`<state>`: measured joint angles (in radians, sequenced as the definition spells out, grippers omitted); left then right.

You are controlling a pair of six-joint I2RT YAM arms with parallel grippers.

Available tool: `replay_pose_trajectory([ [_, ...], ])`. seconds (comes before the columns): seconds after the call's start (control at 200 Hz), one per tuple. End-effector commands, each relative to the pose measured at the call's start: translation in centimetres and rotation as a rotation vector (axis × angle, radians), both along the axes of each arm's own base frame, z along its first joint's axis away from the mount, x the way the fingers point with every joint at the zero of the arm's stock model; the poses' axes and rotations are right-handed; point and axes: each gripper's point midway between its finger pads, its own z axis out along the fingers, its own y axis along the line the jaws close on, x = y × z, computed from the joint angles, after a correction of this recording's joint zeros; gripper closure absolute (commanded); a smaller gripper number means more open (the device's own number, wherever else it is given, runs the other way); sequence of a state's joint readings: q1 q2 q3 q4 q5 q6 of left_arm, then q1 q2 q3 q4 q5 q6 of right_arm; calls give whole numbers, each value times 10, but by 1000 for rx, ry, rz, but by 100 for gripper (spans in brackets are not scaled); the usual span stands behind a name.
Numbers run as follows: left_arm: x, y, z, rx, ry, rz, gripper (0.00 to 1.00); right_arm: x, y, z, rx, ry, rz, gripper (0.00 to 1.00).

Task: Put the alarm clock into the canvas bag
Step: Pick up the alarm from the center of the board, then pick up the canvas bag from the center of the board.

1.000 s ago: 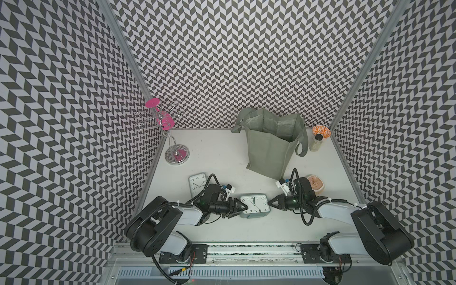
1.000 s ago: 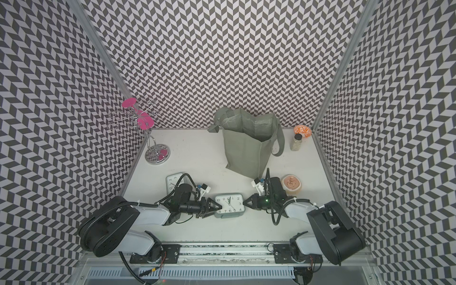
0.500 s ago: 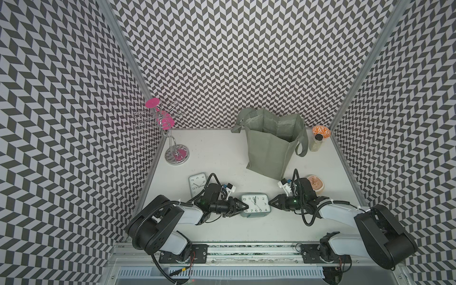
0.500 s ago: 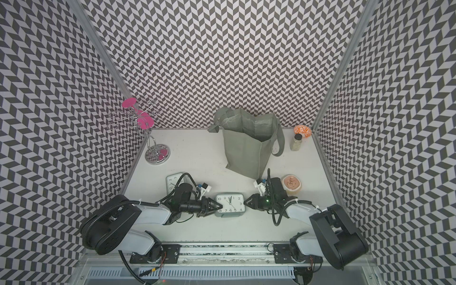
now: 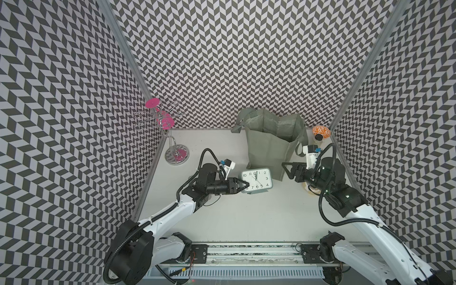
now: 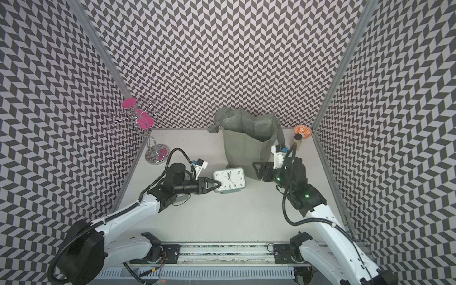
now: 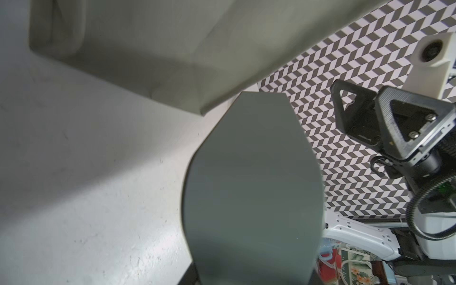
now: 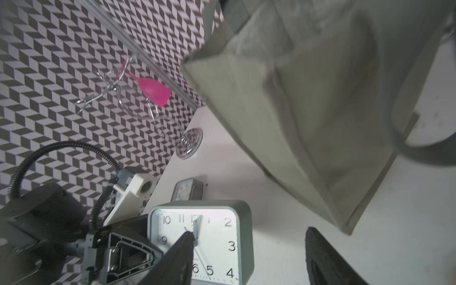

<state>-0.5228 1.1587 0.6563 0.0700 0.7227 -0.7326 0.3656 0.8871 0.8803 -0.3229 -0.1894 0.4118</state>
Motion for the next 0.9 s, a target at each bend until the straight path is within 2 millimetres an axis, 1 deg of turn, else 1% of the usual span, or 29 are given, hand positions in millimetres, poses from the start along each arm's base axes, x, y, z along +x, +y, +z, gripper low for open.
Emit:
replay_pose_trajectory([
  [0.0, 14, 7, 39, 34, -162, 44, 73, 21, -31, 38, -126, -112, -144, 26],
  [0.095, 22, 13, 69, 47, -251, 88, 73, 32, -35, 85, -158, -242, -144, 26],
  [0.165, 26, 17, 87, 50, -292, 113, 73, 43, -35, 118, -205, -342, -141, 26],
  [0.215, 27, 20, 98, 52, -319, 125, 73, 54, -34, 135, -261, -397, -134, 26],
  [0.26, 28, 22, 106, 54, -338, 132, 73, 69, -28, 143, -321, -422, -107, 26],
  [0.29, 28, 24, 111, 56, -348, 135, 73, 81, -24, 145, -369, -426, -86, 26],
  [0.31, 29, 25, 114, 59, -353, 139, 73, 91, -20, 142, -407, -420, -66, 26],
  [0.391, 32, 29, 124, 71, -374, 149, 73, 123, -7, 140, -532, -426, 11, 26],
  [0.426, 33, 31, 128, 77, -383, 153, 73, 139, 0, 135, -584, -422, 56, 26],
  [0.526, 40, 37, 137, 90, -403, 173, 73, 167, 14, 135, -688, -451, 150, 27],
  [0.601, 46, 42, 146, 85, -417, 182, 73, 189, 17, 130, -750, -446, 188, 27],
  [0.611, 46, 42, 147, 84, -420, 181, 73, 192, 17, 126, -756, -438, 195, 27],
  [0.691, 53, 47, 158, 80, -447, 199, 73, 208, 15, 118, -786, -413, 233, 28],
  [0.776, 61, 50, 165, 80, -466, 216, 73, 224, 12, 99, -811, -382, 270, 28],
  [0.891, 67, 50, 171, 77, -472, 218, 73, 238, 7, 74, -847, -340, 323, 29],
])
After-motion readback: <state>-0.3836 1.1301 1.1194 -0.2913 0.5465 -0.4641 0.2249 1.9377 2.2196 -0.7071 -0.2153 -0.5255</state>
